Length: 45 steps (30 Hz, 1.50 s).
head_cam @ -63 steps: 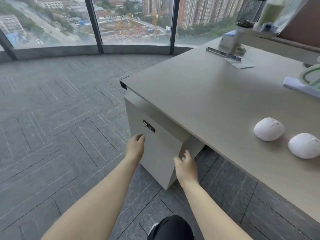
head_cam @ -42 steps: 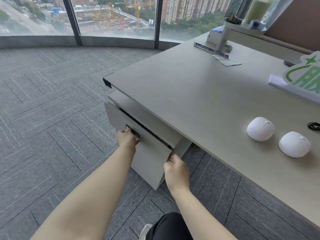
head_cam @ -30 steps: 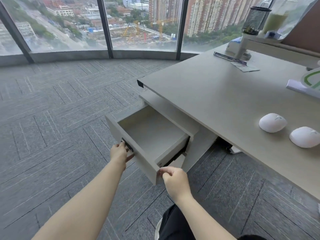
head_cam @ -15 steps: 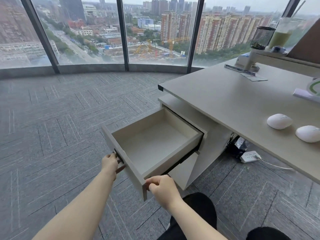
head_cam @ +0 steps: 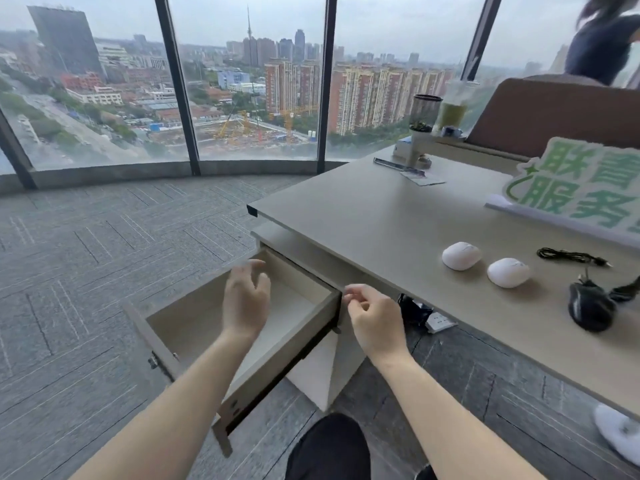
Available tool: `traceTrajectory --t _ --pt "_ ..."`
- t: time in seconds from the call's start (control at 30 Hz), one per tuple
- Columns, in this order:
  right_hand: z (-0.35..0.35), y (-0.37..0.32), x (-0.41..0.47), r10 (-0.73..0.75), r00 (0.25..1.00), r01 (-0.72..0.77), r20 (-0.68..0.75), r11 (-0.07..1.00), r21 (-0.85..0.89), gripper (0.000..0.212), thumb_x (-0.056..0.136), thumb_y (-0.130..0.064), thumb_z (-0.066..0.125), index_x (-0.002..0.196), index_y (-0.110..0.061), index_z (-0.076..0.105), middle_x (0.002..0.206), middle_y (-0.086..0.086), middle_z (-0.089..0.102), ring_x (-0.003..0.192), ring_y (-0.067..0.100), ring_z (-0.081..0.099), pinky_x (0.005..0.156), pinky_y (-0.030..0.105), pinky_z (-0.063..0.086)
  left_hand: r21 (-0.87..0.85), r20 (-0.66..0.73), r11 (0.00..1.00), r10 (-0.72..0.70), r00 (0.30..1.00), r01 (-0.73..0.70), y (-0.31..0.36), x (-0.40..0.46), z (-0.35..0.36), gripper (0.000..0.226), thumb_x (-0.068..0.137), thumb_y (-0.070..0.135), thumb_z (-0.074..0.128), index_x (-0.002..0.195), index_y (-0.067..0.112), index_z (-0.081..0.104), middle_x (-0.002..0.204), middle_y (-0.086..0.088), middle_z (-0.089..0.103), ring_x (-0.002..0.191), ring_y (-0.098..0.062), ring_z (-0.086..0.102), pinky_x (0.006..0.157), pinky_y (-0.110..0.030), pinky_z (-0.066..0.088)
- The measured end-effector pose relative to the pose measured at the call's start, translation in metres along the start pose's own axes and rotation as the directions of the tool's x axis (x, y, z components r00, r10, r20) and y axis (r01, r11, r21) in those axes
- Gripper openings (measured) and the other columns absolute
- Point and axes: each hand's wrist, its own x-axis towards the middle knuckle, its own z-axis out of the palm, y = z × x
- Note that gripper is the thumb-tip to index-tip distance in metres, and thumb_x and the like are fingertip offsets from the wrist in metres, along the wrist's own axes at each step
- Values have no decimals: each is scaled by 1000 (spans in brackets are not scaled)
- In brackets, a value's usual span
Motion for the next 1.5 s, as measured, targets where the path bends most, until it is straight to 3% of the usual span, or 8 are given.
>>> traceTrajectory --t 0.17,0.33,0.57,0.77,1.0,1.17,1.3,1.5 --pt "-108 44 55 6 925 -97 -380 971 -221 43 84 -10 50 125 -20 60 123 4 61 116 30 49 91 41 46 -60 369 985 174 913 -164 93 0 114 31 91 16 50 119 16 61 114 -7 64 105 -22 61 89 -29 45" --pt "-178 100 98 216 914 -367 -343 801 -473 63 88 -26 50 148 -25 33 155 12 29 138 36 30 111 43 29 6 605 955 231 762 -295 149 0 214 49 89 25 50 138 22 48 143 -4 46 129 -24 47 102 -33 39" --pt "-202 126 124 295 929 -368 -222 697 -616 54 93 -49 41 145 -36 37 162 12 14 133 44 35 111 44 28 136 718 873 239 654 -469 174 3 295 62 85 39 57 143 35 37 154 -6 34 138 -33 34 110 -38 31" --pt "-203 137 122 217 930 -356 -296 728 -585 28 89 -25 50 116 -23 57 140 13 41 111 42 46 98 43 35 187 586 842 319 745 -506 176 0 305 49 80 38 58 127 31 49 124 -10 58 117 -35 49 96 -38 39" --pt "-169 82 103 -8 957 -112 -290 912 -394 49 80 -13 57 128 -23 54 136 9 51 115 36 46 95 38 35 -28 333 959 276 902 -283 142 15 217 65 78 26 61 138 28 37 124 -13 53 109 -33 53 91 -41 46" --pt "-62 -8 75 -239 971 235 -22 964 -124 51 84 -14 58 132 -29 49 132 -6 55 111 19 42 90 29 37 43 97 999 16 995 -20 56 47 107 59 80 26 61 135 26 39 128 -10 48 112 -24 47 86 -32 38" --pt "40 -23 71 -149 960 170 237 983 -71 53 84 -16 57 136 -25 47 135 0 54 117 24 42 98 33 38 334 106 913 -281 954 232 -37 66 44 61 82 24 55 140 20 35 132 -20 44 117 -35 48 87 -39 40" --pt "158 -9 93 123 863 46 490 947 -318 56 84 -13 48 140 -14 40 140 14 46 126 35 36 105 41 36 550 106 732 -538 836 402 -139 73 17 69 83 30 57 145 21 28 135 -15 40 117 -35 54 90 -40 45"
